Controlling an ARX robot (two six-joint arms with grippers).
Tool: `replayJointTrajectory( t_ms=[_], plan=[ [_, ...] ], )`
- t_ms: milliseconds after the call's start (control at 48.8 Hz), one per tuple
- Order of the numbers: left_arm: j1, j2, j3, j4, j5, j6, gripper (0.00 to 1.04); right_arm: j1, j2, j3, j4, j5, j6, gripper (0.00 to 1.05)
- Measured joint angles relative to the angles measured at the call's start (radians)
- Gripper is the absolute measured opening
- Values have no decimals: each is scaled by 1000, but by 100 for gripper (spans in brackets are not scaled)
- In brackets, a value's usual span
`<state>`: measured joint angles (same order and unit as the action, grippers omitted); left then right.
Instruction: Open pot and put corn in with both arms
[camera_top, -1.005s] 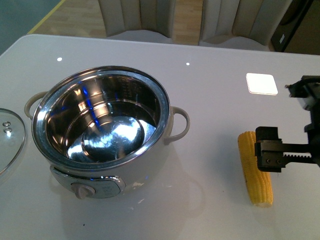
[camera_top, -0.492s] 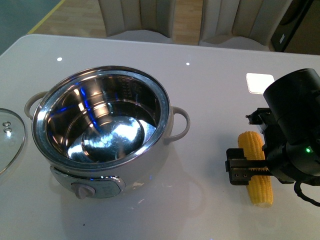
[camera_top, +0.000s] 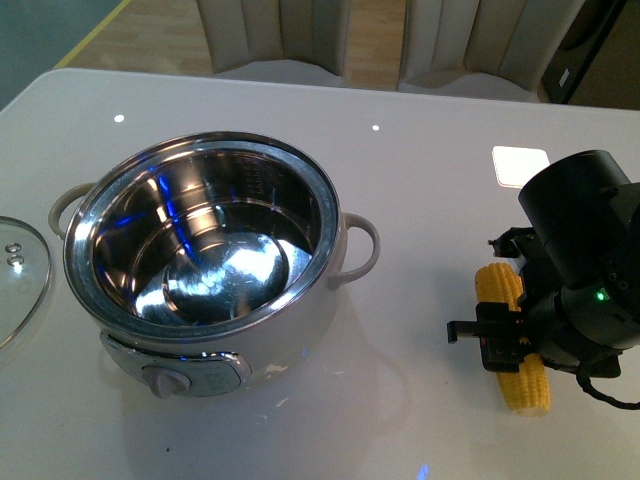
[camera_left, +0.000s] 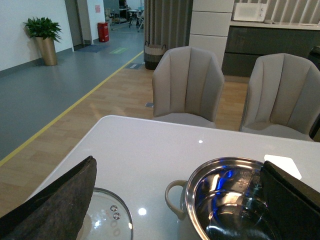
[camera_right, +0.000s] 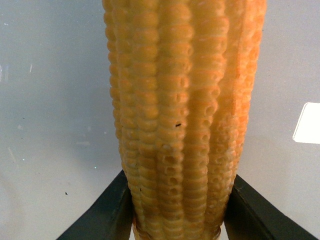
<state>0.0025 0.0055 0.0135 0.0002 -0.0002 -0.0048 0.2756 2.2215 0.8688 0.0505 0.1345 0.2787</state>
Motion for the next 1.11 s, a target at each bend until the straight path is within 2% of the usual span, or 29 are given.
replayJointTrajectory(
  t_ms=[164,287,595,800,903,1108],
  plan=[
    [0,0,0,0,0,0,98,-3,-30,-28,19,0,16,28],
    [0,0,0,0,0,0,98,-7,-78,-54,44,2,16,23],
    [0,0,0,0,0,0,98,-52,-301,-116,67,-14,20,19],
    [0,0,0,0,0,0,98,-78,-500,-138,52,-85,30,17],
    [0,0,0,0,0,0,98,-55,-614,-126,14,-139,61,16],
    [0,0,0,0,0,0,98,37,-668,-53,-29,-148,97,15]
  ],
)
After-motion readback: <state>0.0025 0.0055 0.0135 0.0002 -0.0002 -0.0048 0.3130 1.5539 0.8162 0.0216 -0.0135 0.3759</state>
